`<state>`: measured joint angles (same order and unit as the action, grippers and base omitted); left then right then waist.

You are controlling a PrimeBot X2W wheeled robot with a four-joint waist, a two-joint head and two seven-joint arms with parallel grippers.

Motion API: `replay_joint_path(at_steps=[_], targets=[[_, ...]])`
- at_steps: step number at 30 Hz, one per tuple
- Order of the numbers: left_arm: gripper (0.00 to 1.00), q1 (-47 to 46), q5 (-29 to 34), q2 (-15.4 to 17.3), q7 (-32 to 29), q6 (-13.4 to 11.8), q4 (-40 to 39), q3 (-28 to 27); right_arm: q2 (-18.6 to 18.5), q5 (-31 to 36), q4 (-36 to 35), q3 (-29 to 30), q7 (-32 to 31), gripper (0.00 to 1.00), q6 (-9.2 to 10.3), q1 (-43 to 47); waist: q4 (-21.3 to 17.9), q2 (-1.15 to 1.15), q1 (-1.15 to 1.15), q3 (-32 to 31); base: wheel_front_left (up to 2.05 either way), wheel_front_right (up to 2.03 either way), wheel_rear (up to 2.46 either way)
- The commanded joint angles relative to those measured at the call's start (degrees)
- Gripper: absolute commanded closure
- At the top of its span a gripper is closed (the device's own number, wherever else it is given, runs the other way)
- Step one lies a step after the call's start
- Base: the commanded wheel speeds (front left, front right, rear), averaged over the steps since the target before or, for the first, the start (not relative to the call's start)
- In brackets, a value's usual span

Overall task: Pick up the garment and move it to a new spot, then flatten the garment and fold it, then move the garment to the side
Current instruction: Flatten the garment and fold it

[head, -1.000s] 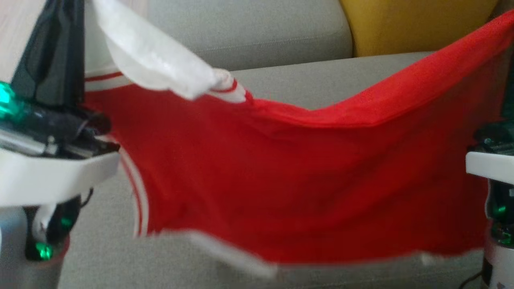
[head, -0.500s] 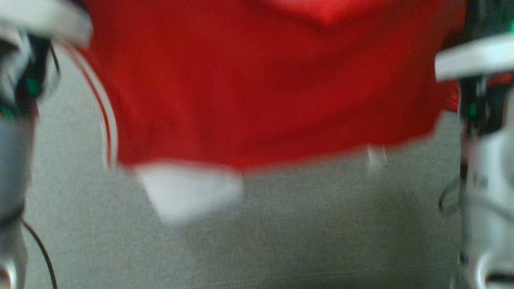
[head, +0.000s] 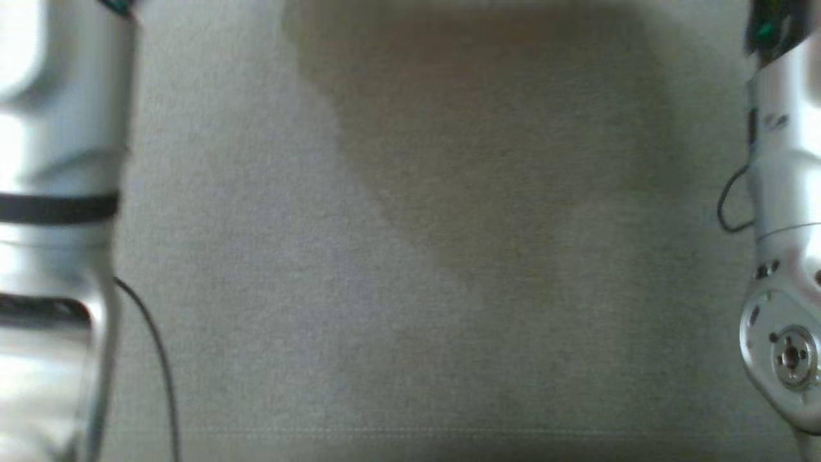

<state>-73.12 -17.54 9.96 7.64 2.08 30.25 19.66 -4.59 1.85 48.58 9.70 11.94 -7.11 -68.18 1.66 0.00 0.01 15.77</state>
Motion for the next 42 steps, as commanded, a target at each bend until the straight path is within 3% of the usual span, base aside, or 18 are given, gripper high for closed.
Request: replay_joint_path(at_steps=[1, 5, 9, 17, 29, 42], targets=[[1.0, 1.17, -0.84, 1.2, 1.59, 0.39, -0.17, -0.8, 1.05, 0.93, 1.1, 0.0, 0.97, 1.0, -0.37, -0.73, 2.28, 0.0, -0.01, 2.74, 0.0, 0.0, 0.0], [1.0, 7.91, -3.2, -1.29, 4.63, 1.59, 2.46, -0.15, 0.76, 2.58, 7.79, 1.4, 2.39, 1.0, -0.37, 2.12, 3.48, 0.0, -0.01, 5.49, 0.0, 0.0, 0.0], [1.0, 15.17, -5.66, -2.09, 6.59, 2.53, 1.85, -1.07, 1.02, 1.9, 10.17, 0.52, 2.97, 1.0, -0.37, 5.52, 3.21, 0.0, -0.01, 6.6, 0.0, 0.0, 0.0], [1.0, 32.88, -7.79, -1.16, 7.33, 2.88, -11.93, -5.97, 1.58, -3.63, 3.82, -3.2, 3.05, 1.0, -0.37, 14.28, 0.96, 0.0, -0.01, 4.96, 0.0, 0.0, 0.0], [1.0, 62.16, -6.82, -2.48, 7.35, 0.18, -34.42, -7.99, 1.7, -13.25, -9.52, -9.01, 3.06, 1.0, -0.37, 34.15, 0.97, 0.0, -0.01, -4.1, 0.0, 0.0, 0.0], [1.0, 84.37, -6.92, -1.61, 5.75, -4.52, -49.14, -7.0, 1.7, -18.06, -33.13, -7.01, 0.49, 1.0, -0.37, 63.52, 0.92, 0.0, -0.01, -10.74, 0.0, 0.0, 0.0]])
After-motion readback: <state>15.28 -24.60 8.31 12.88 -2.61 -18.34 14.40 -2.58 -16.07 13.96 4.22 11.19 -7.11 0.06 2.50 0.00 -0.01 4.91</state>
